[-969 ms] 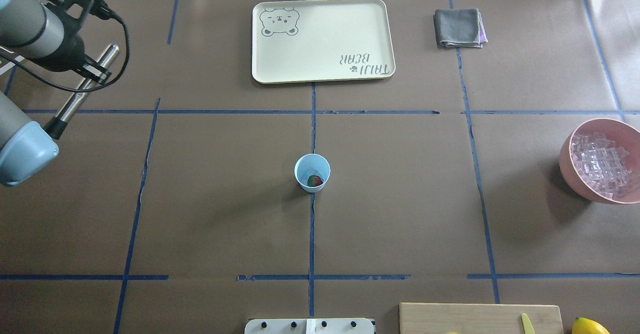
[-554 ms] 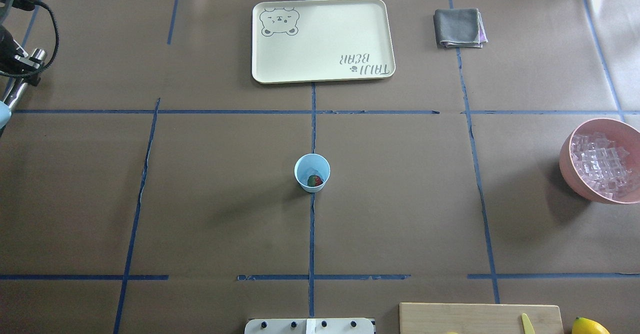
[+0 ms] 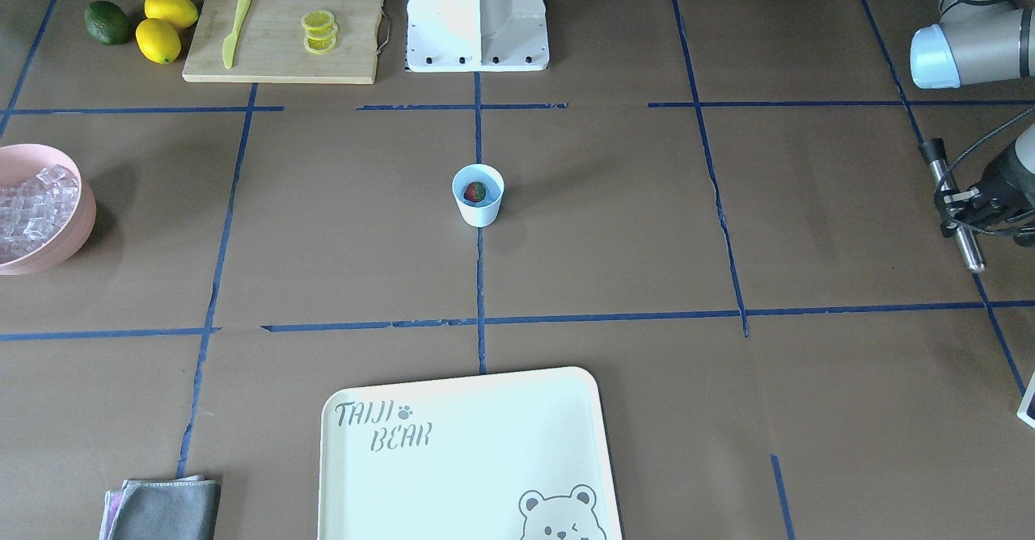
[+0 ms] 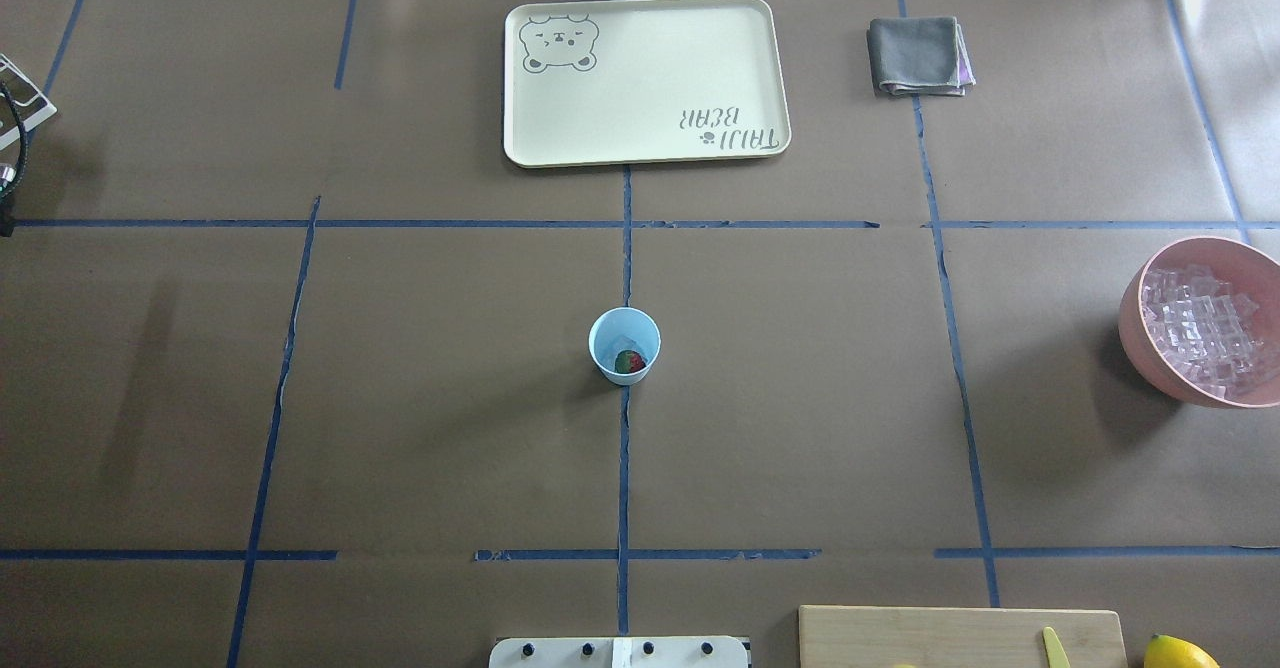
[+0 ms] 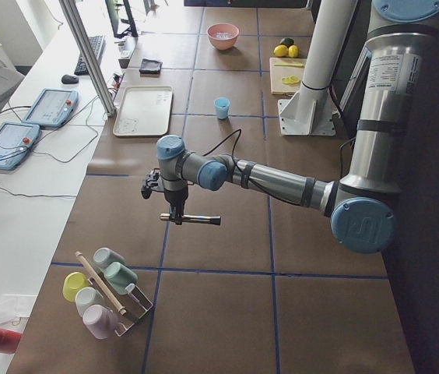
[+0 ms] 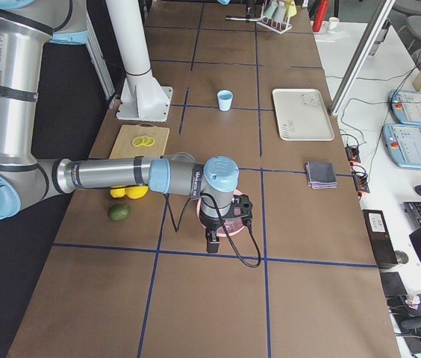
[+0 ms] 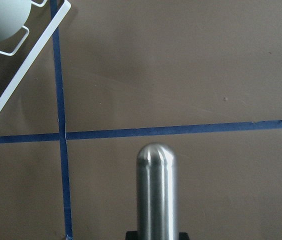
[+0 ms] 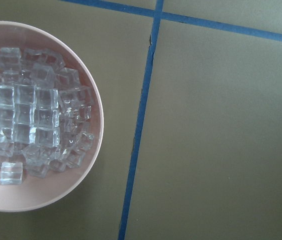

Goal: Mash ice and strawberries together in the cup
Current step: 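Lower the pestle onto the table near the left arm's base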

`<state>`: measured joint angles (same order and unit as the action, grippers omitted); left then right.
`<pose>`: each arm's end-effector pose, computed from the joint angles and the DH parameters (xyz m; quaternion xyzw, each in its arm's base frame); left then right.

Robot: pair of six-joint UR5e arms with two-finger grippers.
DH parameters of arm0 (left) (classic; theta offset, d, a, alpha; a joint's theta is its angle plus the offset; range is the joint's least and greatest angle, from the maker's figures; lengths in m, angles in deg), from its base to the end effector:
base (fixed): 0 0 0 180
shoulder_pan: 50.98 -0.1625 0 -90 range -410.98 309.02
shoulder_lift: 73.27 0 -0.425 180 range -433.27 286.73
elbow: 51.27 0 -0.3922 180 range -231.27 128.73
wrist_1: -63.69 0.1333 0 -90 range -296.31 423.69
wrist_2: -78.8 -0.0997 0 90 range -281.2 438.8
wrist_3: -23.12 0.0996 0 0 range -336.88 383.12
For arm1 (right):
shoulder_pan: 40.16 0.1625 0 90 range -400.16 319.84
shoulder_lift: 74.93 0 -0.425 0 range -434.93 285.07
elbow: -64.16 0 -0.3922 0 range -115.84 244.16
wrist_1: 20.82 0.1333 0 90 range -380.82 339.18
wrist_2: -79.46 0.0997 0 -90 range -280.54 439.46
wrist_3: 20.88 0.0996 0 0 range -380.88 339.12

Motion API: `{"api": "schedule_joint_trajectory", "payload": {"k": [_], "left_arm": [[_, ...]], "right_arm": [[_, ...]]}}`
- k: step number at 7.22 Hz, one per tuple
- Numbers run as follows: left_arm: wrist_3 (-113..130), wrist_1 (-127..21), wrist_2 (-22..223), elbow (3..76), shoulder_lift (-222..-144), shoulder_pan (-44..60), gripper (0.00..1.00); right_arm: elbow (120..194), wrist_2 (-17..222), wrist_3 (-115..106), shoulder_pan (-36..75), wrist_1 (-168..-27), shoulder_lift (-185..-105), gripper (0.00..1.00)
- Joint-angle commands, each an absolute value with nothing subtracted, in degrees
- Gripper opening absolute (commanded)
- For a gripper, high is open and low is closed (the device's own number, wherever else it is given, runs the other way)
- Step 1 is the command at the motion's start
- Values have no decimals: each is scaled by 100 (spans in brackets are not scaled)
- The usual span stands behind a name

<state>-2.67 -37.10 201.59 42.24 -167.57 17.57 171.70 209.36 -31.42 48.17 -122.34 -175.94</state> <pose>0.1242 -0.5331 0.5806 0.0304 0.3173 0.0097 0.9478 0.0577 -0.4030 0.6199 -0.0144 -0.3430 -0.0851 0.9354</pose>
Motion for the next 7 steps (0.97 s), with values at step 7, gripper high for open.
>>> {"api": "schedule_joint_trajectory", "payload": {"k": [7], "left_arm": [[-843, -5461, 20167, 3055, -16503, 1266, 4]], "right_arm": [[17165, 20936, -3142, 4817, -12234, -17635, 100]]}}
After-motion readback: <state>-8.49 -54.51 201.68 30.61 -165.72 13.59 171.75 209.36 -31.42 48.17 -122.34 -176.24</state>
